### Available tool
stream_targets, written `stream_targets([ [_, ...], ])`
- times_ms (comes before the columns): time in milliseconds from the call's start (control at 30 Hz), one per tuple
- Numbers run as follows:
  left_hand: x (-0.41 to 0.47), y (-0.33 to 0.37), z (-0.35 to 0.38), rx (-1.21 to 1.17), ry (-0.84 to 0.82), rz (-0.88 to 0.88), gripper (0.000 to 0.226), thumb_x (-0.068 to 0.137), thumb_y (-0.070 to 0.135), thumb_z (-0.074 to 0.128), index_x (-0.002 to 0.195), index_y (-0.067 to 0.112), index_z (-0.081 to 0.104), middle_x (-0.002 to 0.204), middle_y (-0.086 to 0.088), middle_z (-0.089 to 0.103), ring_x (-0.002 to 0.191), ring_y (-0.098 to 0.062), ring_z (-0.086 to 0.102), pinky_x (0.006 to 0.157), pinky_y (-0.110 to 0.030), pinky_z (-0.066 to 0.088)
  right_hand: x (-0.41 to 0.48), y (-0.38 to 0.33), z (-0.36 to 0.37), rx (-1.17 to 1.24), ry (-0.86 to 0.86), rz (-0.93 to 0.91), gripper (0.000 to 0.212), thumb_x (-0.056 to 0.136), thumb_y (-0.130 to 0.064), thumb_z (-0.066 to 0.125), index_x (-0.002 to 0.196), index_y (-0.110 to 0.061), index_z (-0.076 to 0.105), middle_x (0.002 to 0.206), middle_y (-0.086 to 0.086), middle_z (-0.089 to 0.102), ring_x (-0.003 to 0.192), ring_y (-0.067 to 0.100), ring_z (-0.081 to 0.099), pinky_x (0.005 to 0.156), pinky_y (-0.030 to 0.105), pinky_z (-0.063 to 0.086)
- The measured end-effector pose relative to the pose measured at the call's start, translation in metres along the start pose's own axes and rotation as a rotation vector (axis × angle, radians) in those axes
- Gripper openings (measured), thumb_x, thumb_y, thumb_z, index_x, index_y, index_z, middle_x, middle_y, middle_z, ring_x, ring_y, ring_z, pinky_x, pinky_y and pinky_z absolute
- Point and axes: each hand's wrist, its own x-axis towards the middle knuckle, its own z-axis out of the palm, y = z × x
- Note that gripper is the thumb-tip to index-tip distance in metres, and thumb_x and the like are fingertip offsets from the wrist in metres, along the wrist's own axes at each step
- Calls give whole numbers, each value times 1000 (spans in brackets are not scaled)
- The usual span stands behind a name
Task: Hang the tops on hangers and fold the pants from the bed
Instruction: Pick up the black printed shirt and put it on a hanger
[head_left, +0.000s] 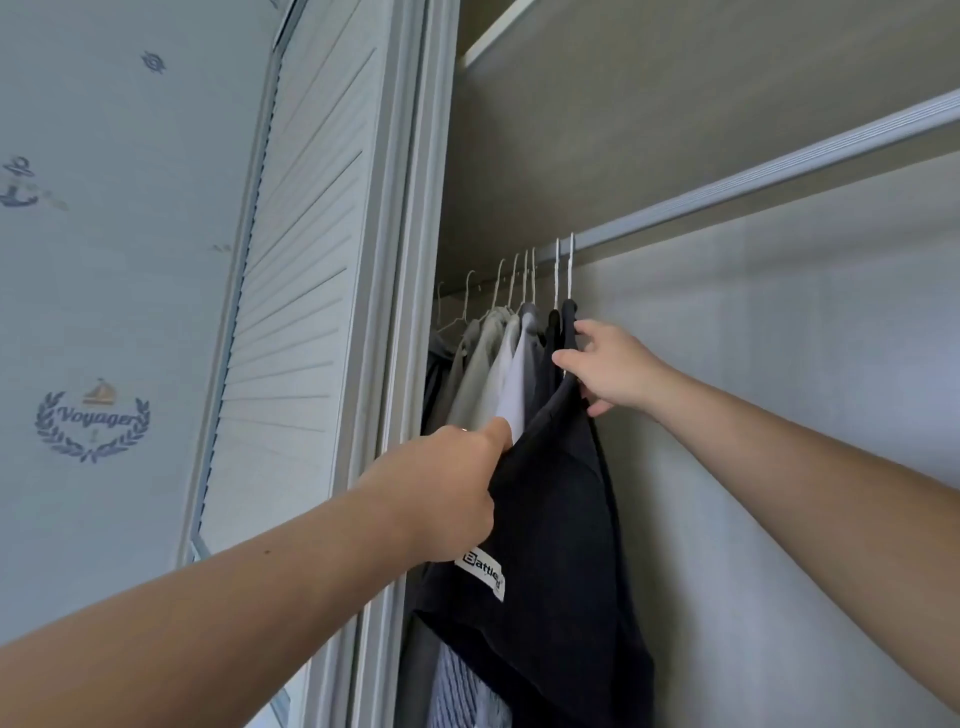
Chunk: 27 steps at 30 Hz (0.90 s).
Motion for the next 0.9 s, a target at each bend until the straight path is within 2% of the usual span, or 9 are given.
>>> stream_targets([
  [67, -10, -4, -3, 8, 12, -10, 34, 95, 16, 47, 126, 29, 41, 86, 4, 59, 77, -20, 63, 68, -40, 56, -12, 5, 5, -35, 41, -69, 61, 98, -33, 58, 153, -24, 33, 131, 0, 59, 105, 22, 62, 90, 36, 52],
  [100, -17, -6, -5, 16, 20, -13, 32, 96, 22, 47, 127, 29, 41, 88, 6, 59, 80, -19, 62, 70, -39, 55, -21, 6, 9, -68, 50, -97, 64, 98, -38, 57, 155, -27, 29, 147, 2, 50, 125, 23, 54, 102, 35, 43],
  [133, -26, -9, -7, 28, 33, -13, 29, 98, 29, 48, 126, 29, 42, 92, 6, 60, 83, -19, 62, 72, -39, 55, -31, 6, 13, -95, 50, -125, 67, 98, -41, 54, 157, -30, 24, 156, 2, 39, 139, 24, 42, 110, 37, 36],
  [200, -50, -18, -12, 54, 60, -14, 27, 98, 44, 46, 122, 31, 44, 100, 8, 63, 90, -20, 63, 77, -39, 55, -57, -1, 26, -146, 40, -178, 67, 100, -46, 48, 158, -36, 17, 165, -2, 22, 151, 25, 21, 118, 44, 24],
  [333, -117, -41, -24, 110, 81, -77, 35, 98, 55, 43, 128, 37, 44, 120, 14, 58, 99, -12, 57, 81, -35, 53, -121, -29, 59, -273, -29, -278, 64, 101, -58, 34, 157, -43, 8, 168, -11, 2, 153, 14, -2, 121, 49, 10],
  [400, -160, -55, -30, 133, 64, -142, 42, 98, 60, 39, 133, 38, 44, 133, 16, 52, 115, -10, 51, 90, -35, 51, -158, -48, 80, -277, -110, -328, 65, 99, -63, 26, 157, -46, 2, 168, -12, -4, 153, 13, -7, 122, 50, 5],
  [567, -292, -88, -54, 207, 15, -313, 64, 92, 71, 21, 149, 44, 33, 161, 18, 25, 149, -10, 15, 117, -37, 26, -253, -101, 147, -266, -286, -443, 70, 95, -69, 19, 156, -46, -8, 167, -14, -15, 153, 12, -16, 124, 51, -2],
  [767, -486, -101, -82, 256, 15, -637, 70, 90, 77, 9, 156, 51, 5, 167, 16, -9, 151, -10, -22, 122, -42, -3, -394, -174, 226, -124, -574, -559, 73, 89, -71, 14, 154, -49, -9, 165, -18, -17, 152, 9, -20, 123, 46, -10],
  [900, -614, -92, -101, 353, -55, -831, 72, 86, 79, -2, 153, 53, -8, 165, 18, -20, 147, -11, -34, 122, -45, -13, -490, -232, 265, -35, -728, -672, 78, 80, -80, 0, 151, -52, -15, 157, -29, -23, 151, 7, -23, 123, 46, -11],
])
